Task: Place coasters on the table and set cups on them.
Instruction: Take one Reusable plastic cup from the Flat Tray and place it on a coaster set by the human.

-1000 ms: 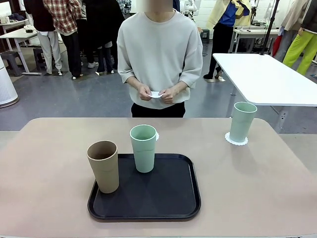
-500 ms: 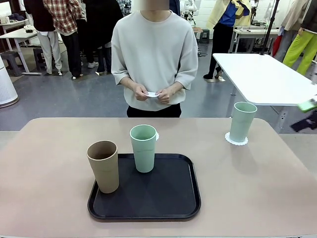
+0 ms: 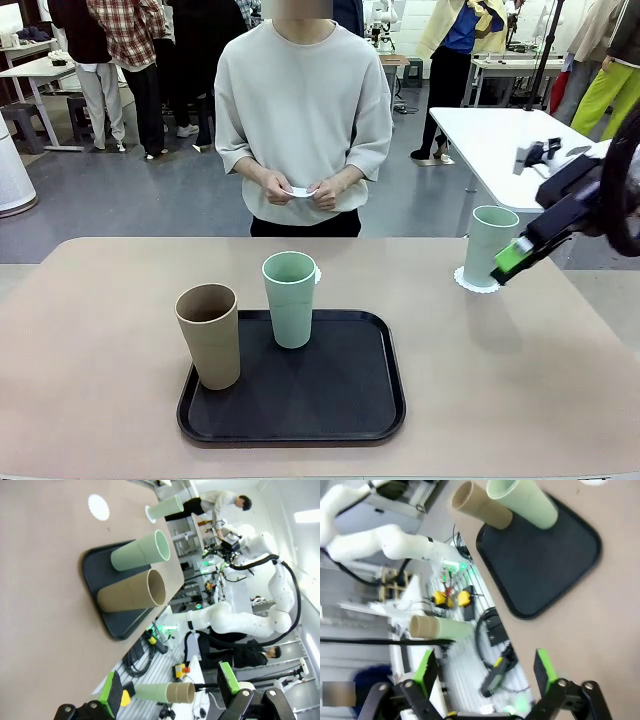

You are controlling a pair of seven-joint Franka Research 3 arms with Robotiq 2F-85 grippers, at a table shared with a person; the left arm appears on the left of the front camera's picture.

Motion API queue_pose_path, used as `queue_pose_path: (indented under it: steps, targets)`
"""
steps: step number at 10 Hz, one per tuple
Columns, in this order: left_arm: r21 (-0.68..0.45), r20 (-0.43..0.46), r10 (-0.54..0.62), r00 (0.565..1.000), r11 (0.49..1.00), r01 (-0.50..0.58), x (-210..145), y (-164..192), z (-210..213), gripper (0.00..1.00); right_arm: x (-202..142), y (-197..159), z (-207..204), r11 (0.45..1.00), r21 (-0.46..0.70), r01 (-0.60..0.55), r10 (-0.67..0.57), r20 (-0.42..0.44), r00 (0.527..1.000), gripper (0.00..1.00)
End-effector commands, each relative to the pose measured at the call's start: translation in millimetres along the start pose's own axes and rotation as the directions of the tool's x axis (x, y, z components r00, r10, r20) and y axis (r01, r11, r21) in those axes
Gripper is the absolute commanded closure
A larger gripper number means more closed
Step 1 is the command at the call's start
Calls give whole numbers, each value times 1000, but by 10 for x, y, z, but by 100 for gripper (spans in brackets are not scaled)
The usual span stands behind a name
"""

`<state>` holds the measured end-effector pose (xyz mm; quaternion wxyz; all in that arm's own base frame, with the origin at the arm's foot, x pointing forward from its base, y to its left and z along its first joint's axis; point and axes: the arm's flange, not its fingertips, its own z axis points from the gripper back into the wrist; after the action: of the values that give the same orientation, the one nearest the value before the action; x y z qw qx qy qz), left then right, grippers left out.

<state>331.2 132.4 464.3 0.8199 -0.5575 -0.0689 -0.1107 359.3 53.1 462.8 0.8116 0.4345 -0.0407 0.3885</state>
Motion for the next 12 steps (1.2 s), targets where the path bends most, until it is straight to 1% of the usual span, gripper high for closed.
queue_pose_path:
  steps: [1,2,3,4,5,8,9,10,11,12]
  targets:
    - [-12,5,-7,1000,1000,7,-10,-14,16,0,-53,-110,-305,974,-74,-215,218,42,975,0]
    - [-12,5,-7,1000,1000,7,-10,-14,16,0,-27,-144,-441,959,-123,-256,266,73,961,0]
    - [-12,5,-7,1000,1000,7,-10,-14,16,0,9,-182,-525,968,-106,-228,239,97,966,0]
    - [-12,5,-7,1000,1000,7,-10,-14,16,0,5,-159,-485,988,24,-152,149,102,984,0]
    - [-12,5,-7,1000,1000,7,-10,-14,16,0,30,-137,-387,971,-103,-217,222,35,974,0]
    - [-12,5,-7,1000,1000,7,-10,-14,16,0,30,-137,-387,971,-103,-217,222,35,974,0]
    - [-12,5,-7,1000,1000,7,-10,-14,16,0,32,-148,-421,973,-88,-214,218,49,975,0]
    - [-12,5,-7,1000,1000,7,-10,-14,16,0,142,-290,-642,917,-181,-355,379,119,918,0]
    - [-12,5,-7,1000,1000,7,-10,-14,16,0,266,-383,-906,863,-201,-463,495,151,856,0]
    - [-12,5,-7,1000,1000,7,-10,-14,16,0,380,-456,-1139,827,-205,-523,559,212,801,0]
